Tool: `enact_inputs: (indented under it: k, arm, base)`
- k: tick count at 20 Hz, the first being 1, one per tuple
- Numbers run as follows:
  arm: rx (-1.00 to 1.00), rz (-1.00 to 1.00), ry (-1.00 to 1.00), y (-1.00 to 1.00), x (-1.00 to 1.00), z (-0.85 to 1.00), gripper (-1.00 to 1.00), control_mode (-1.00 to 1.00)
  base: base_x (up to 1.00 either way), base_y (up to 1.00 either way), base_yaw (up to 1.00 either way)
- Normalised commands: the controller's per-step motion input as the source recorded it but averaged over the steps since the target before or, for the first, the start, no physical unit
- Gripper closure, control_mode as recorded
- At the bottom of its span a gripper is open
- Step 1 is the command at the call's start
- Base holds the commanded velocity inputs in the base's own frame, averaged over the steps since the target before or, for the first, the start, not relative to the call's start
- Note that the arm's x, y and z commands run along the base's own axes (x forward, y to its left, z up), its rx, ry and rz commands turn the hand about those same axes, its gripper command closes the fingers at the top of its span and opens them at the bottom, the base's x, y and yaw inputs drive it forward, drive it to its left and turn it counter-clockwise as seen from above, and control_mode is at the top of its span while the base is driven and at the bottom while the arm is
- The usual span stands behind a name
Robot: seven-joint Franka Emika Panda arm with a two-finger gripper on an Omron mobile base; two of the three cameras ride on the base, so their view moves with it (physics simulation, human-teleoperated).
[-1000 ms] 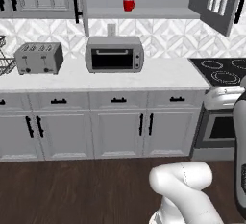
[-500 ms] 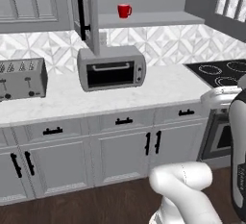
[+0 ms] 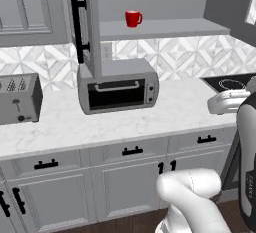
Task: Gather all objects into one cabinet and sort the glasses and bowls to opposite sides.
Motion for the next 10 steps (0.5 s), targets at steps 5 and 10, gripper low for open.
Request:
enact_inputs:
  k: [5, 10]
  arm:
    - [0.0, 0.0, 0.0, 0.0, 0.0, 0.0, -1.0, 1.0]
    - [0.0, 0.0, 0.0, 0.0, 0.0, 0.0, -1.0, 1.0]
  base:
    - [0.48, -0.58, 0.1]
    - [0.66, -0.07, 0.01]
